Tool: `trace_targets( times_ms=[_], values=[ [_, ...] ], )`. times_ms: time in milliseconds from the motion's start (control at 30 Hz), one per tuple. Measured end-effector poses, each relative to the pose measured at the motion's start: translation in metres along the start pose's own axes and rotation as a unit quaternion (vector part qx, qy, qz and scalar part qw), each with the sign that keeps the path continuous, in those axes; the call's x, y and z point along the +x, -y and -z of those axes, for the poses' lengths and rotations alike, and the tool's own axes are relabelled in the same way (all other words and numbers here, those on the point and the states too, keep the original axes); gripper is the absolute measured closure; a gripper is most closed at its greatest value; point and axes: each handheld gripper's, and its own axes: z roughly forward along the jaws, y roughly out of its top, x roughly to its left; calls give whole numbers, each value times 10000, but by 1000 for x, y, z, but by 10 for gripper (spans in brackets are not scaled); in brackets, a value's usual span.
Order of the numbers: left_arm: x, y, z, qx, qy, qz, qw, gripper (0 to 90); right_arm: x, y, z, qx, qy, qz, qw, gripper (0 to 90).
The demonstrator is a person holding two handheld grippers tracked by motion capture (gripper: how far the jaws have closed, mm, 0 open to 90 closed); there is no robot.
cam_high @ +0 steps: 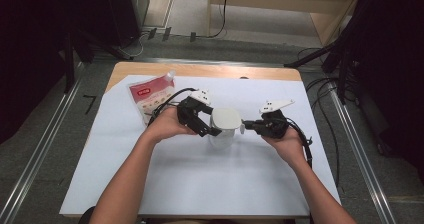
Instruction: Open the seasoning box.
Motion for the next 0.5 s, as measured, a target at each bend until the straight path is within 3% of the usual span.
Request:
trace_targets(
  times_ms=[233, 500],
  values=[
    [-2, -6, 1, 88, -55, -86, 9999, 185, 0, 0, 1, 2, -14, 26, 10000, 900],
    [-2, -8, 3, 27, -3, -11, 10000, 181, -1, 0, 1, -28, -33, -4, 10000, 900]
  ],
)
